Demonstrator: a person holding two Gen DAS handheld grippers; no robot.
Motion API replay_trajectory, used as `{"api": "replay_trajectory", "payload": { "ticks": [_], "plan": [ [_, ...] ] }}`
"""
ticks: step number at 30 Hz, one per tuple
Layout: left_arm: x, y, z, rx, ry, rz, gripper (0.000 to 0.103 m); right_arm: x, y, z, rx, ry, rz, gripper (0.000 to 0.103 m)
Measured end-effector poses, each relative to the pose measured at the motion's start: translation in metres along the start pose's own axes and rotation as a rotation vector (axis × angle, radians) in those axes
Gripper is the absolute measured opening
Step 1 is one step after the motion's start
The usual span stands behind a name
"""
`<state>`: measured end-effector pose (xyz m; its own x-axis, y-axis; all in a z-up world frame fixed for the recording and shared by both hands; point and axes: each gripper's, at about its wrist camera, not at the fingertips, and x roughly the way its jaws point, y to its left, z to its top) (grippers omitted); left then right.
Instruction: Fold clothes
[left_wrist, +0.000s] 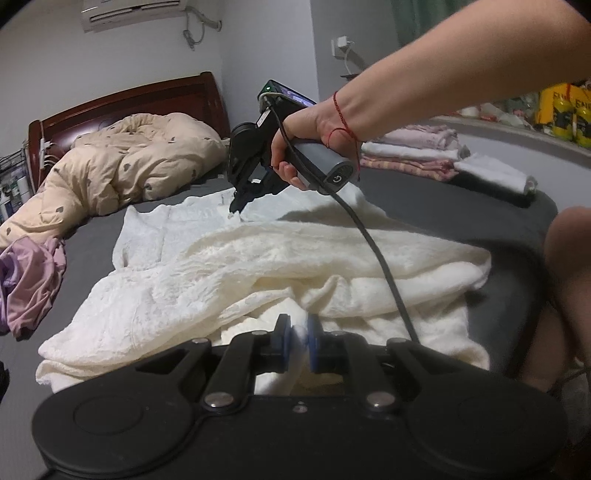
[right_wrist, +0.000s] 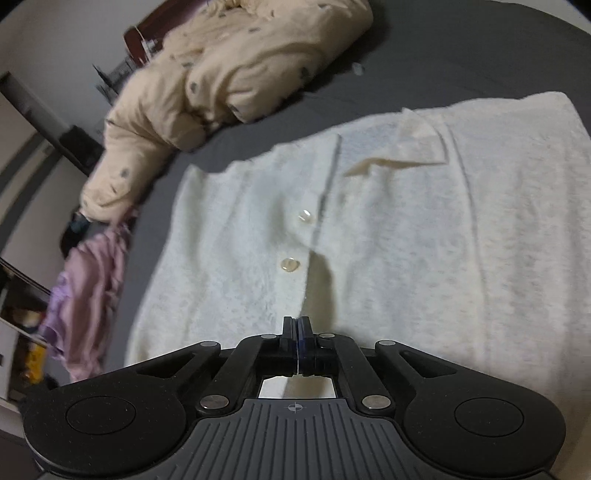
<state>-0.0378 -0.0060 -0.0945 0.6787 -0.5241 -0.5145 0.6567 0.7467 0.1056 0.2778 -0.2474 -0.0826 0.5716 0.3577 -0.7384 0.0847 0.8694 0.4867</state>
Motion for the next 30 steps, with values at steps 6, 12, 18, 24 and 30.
{"api": "replay_trajectory", "payload": {
  "ticks": [6, 12, 18, 24, 30],
  "plan": [
    [0.012, -0.013, -0.005, 0.064, 0.052, 0.003, 0.010, 0.005, -0.010, -0.009, 0.023, 0.008, -0.056, 0.001],
    [0.013, -0.013, -0.004, 0.051, 0.061, -0.004, 0.016, -0.003, -0.018, 0.001, 0.072, -0.002, -0.062, 0.002],
    [-0.002, -0.006, 0.004, -0.020, 0.006, -0.067, 0.032, -0.014, -0.028, 0.015, 0.116, -0.009, -0.071, 0.005],
    [-0.006, 0.018, 0.007, -0.136, -0.029, -0.072, 0.035, -0.005, -0.017, 0.050, 0.080, -0.019, -0.023, 0.006],
    [0.000, 0.053, 0.007, -0.254, -0.028, -0.066, 0.038, 0.026, -0.004, 0.094, 0.041, -0.077, -0.032, 0.075]
  ]
}}
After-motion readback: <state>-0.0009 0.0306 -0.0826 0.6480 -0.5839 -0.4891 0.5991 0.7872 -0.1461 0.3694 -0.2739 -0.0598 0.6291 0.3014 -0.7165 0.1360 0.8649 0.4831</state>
